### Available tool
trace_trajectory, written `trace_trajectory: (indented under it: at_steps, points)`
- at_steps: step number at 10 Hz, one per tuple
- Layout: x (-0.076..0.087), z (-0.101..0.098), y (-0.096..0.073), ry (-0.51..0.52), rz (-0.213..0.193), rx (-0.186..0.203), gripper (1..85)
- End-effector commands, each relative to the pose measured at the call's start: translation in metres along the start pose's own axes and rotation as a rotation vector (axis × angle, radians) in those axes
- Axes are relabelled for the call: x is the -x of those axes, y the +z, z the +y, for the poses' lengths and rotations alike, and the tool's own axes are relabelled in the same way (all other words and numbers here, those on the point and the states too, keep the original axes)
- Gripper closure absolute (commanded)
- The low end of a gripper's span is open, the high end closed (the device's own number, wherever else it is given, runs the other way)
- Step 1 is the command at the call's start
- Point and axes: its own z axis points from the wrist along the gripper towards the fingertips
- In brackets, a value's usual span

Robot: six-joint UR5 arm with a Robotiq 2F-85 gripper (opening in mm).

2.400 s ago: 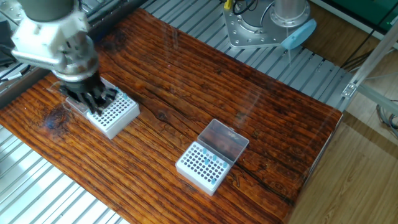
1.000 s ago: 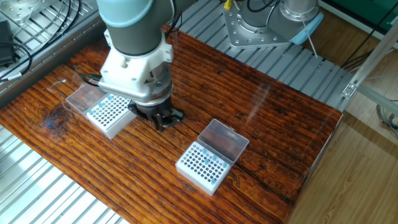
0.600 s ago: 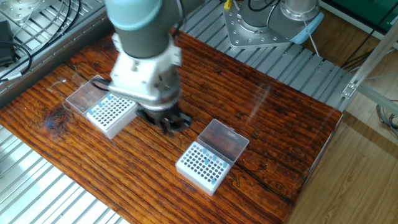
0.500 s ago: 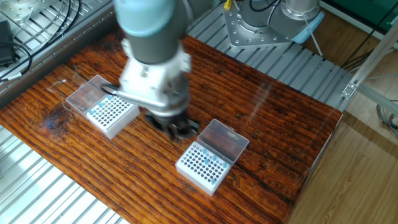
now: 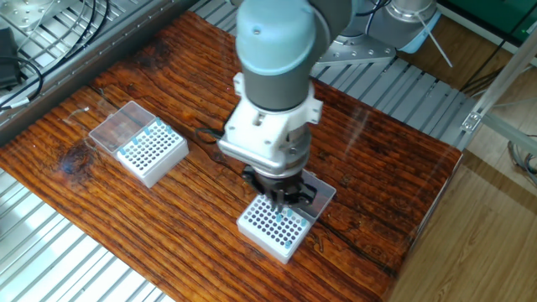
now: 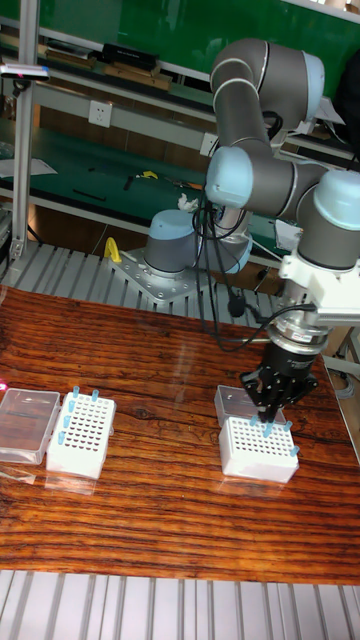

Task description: Transfer all medium pipette tips from one holder to another

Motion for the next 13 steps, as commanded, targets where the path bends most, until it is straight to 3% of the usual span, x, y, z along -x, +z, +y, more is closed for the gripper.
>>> trace_trajectory:
  at_steps: [1, 4, 6, 10, 13]
  points:
    - [-0.008, 0.005, -0.002, 0.012, 0.011, -0.020, 68.0]
    - [-0.015, -0.011, 0.002, -0.030, 0.006, -0.036, 57.7]
    - [-0.018, -0.019, 0.004, -0.035, 0.010, -0.054, 57.3]
    - [-0.020, -0.016, 0.018, -0.032, 0.000, -0.042, 57.3]
    - [-0.019, -0.016, 0.019, -0.030, -0.004, -0.041, 57.0]
